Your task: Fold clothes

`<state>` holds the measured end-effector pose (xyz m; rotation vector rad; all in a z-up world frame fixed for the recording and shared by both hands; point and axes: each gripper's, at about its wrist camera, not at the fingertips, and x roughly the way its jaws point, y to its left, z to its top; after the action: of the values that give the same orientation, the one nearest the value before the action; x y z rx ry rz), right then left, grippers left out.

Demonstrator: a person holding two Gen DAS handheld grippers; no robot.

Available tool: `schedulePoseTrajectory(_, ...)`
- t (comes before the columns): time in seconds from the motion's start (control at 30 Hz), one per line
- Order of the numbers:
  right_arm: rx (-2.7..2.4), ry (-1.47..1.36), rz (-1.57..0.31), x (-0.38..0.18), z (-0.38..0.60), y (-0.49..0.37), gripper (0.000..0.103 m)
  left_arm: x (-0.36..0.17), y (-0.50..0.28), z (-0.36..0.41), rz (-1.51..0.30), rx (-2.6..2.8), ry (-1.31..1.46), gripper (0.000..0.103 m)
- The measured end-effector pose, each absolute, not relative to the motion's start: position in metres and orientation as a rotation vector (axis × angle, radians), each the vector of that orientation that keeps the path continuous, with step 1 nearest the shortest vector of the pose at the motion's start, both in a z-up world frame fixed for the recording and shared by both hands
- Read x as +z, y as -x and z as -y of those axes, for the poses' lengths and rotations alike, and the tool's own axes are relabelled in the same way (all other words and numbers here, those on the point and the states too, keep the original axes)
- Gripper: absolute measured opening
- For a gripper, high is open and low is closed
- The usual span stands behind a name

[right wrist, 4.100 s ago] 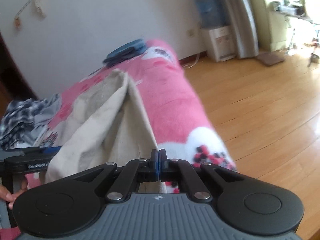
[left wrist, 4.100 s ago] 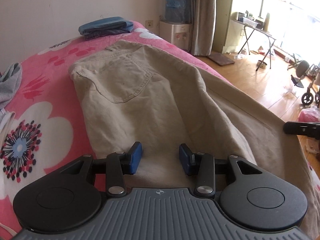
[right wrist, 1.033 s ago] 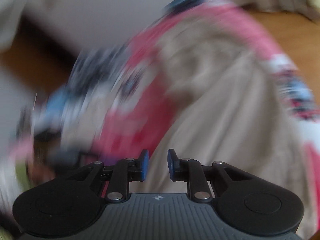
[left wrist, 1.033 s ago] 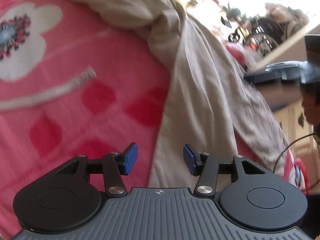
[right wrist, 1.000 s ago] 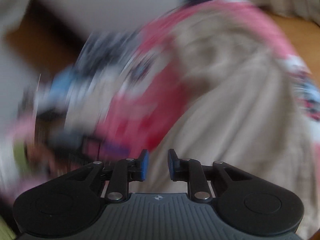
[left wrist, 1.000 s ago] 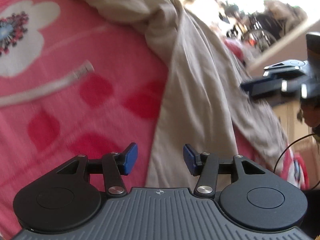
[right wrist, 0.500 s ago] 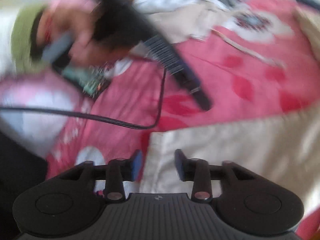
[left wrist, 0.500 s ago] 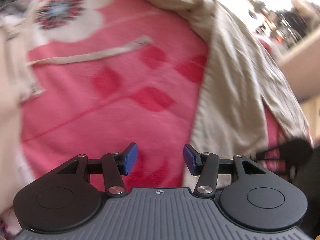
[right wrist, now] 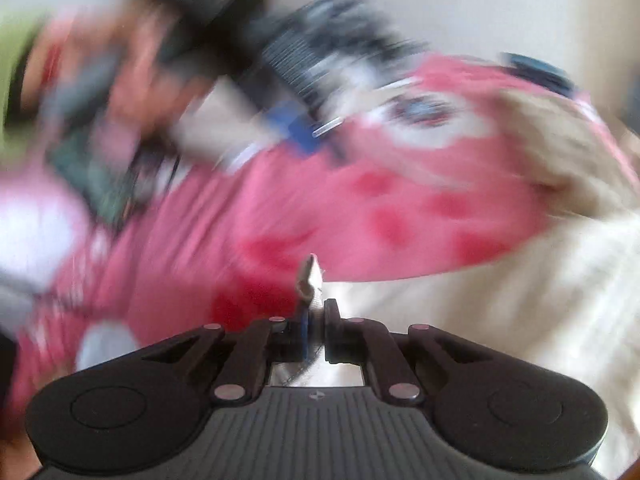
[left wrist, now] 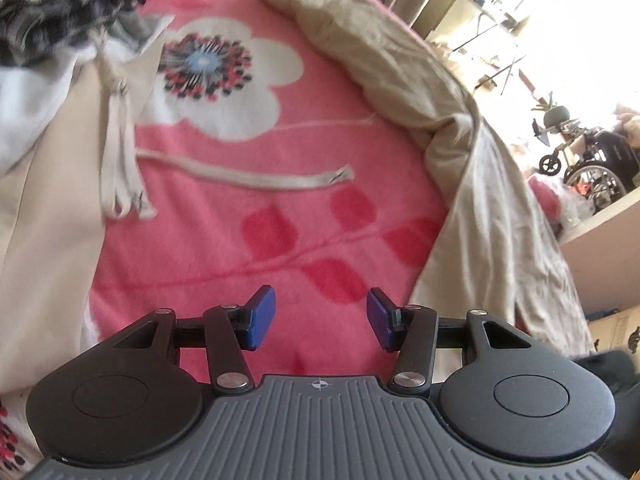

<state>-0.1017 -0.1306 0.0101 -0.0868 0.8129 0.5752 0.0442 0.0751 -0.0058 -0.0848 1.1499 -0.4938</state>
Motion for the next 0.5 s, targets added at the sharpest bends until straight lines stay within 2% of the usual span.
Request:
schedulePoseTrajectory(0.13, 0.361, -0.219, -0.727, 0.057, 0.248, 0.11, 0.006, -0.002, -0.041, -0.056, -1.141, -0.536, 0.058, 0.05)
schedulePoseTrajectory(0.23, 0.179, -0.388, -0.656, 0.074, 0.314, 0.158, 0.006, 0.002, -0.039, -0.041, -1.133, -0.568, 0.037, 0.05)
schedulePoseTrajectory(0.37, -0.069, -0.583, -0.594, 0.076, 0.384, 0.227, 0.006, 0.006, -0.035, -0.021, -1.123, -0.611, 0.01, 0.05)
schedulePoseTrajectory(0.5, -0.262, -0.757, -0.574, 0.053, 0.428, 0.282, 0.006, 0.01, -0.032, -0.003, -1.114, -0.649, -0.017, 0.05)
